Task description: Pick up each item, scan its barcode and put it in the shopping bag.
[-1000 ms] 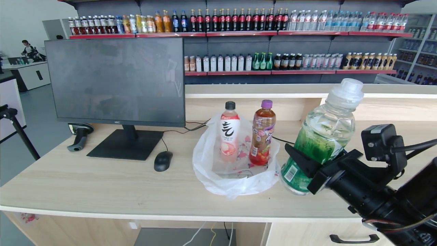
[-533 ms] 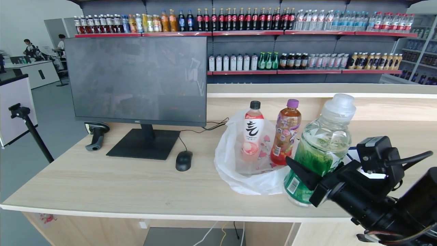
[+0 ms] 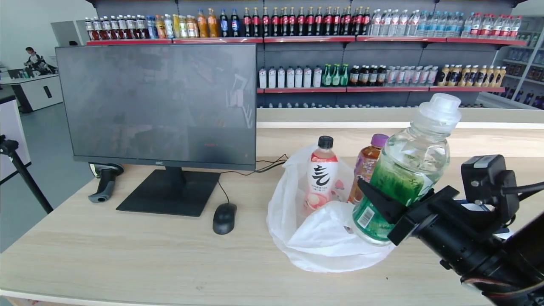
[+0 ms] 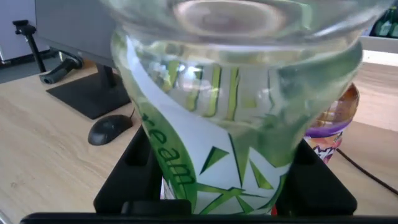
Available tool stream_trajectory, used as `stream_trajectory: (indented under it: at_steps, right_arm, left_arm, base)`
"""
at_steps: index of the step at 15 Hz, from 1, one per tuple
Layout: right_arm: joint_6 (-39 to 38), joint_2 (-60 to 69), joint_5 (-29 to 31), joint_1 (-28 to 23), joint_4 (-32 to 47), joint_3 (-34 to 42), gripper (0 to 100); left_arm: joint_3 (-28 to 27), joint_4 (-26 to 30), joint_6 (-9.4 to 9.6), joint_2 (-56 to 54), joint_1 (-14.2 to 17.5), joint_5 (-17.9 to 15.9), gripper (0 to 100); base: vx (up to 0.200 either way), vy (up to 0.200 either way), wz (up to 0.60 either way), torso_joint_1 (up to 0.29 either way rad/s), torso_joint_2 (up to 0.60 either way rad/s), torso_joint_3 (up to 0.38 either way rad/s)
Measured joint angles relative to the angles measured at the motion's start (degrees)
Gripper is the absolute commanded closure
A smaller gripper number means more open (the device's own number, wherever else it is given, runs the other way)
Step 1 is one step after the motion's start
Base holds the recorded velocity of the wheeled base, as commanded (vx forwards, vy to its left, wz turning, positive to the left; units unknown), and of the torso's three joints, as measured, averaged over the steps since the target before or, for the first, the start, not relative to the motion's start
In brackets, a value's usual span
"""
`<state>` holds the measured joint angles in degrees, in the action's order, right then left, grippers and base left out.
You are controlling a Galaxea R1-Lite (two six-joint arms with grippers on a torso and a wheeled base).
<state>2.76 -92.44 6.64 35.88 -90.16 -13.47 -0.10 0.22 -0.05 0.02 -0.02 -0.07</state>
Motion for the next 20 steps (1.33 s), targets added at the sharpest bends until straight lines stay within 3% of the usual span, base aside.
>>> stream_trajectory:
  at_steps: [8,14,20]
  right_arm:
    - [-0.1,3.8,0.0,2.0,0.2,-1.9,100]
    - [-0.4,-6.6,0.0,2.8,0.2,-9.7,100]
    - [-1.1,-11.8,0.1,-1.7,0.3,-9.3,100]
  left_arm:
    - [0.0,0.0,-0.02,0.0,0.0,0.0,0]
    - [0.0,-0.1,-0.16,0.0,0.0,0.0,0]
    - [0.0,-0.1,-0.13,0.0,0.0,0.0,0]
  base:
    - [0.0,0.0,0.0,0.0,0.0,0.0]
    - [0.0,0.0,0.0,0.0,0.0,0.0]
    - [0.0,0.0,0.0,0.0,0.0,0.0]
